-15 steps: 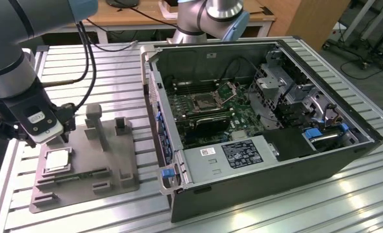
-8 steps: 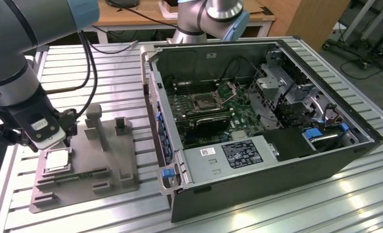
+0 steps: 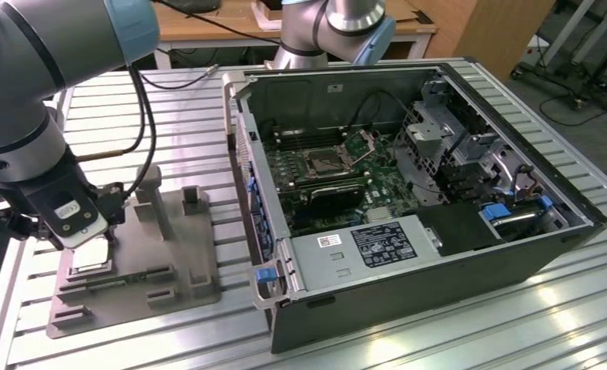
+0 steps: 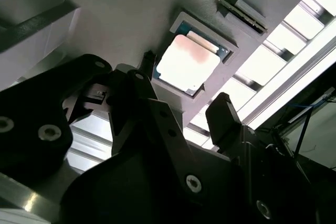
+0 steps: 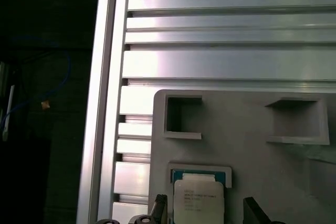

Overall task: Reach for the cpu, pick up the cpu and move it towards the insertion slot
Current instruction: 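Pick up the cpu and move it towards the insertion slot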

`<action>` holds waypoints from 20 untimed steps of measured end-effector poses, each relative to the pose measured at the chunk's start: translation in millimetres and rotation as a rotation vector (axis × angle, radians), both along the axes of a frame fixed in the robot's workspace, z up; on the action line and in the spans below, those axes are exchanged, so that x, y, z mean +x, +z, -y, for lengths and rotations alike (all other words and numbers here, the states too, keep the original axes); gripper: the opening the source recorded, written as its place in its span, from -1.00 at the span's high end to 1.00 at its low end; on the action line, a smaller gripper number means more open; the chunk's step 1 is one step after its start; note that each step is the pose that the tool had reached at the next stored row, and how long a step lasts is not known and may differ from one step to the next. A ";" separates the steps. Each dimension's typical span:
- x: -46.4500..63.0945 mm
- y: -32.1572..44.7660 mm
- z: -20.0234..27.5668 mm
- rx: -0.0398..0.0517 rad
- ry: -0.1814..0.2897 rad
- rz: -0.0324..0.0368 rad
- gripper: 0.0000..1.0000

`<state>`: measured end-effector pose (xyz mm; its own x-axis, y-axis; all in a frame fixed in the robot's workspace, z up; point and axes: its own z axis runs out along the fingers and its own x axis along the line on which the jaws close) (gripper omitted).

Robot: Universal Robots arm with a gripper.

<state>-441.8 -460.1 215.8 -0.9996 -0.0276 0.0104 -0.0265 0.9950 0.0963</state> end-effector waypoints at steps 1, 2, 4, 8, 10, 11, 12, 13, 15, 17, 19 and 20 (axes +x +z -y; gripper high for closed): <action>0.0 -0.7 0.0 -0.0001 0.000 0.0000 -0.33; 0.0 -1.2 0.0 -0.0001 0.000 -0.0001 -0.33; 0.0 -2.0 0.1 -0.0002 0.000 -0.0002 -0.33; 0.0 -6.5 0.4 -0.0006 0.000 -0.0061 -0.47; 0.0 -9.3 0.6 -0.0013 0.000 -0.0080 -0.47; 0.0 -10.6 0.7 -0.0019 0.000 -0.0085 -0.47; 0.0 -12.1 0.7 -0.0028 0.000 -0.0087 -0.47; 0.0 -13.8 0.8 -0.0038 0.000 -0.0086 -0.47; 0.1 -17.1 0.8 -0.0066 0.000 -0.0086 -0.47; 0.0 -20.7 0.7 -0.0079 0.000 -0.0086 -0.47; 0.0 -23.9 0.7 -0.0079 0.000 -0.0095 -0.47; 0.0 -25.4 0.7 -0.0080 0.000 -0.0105 -0.47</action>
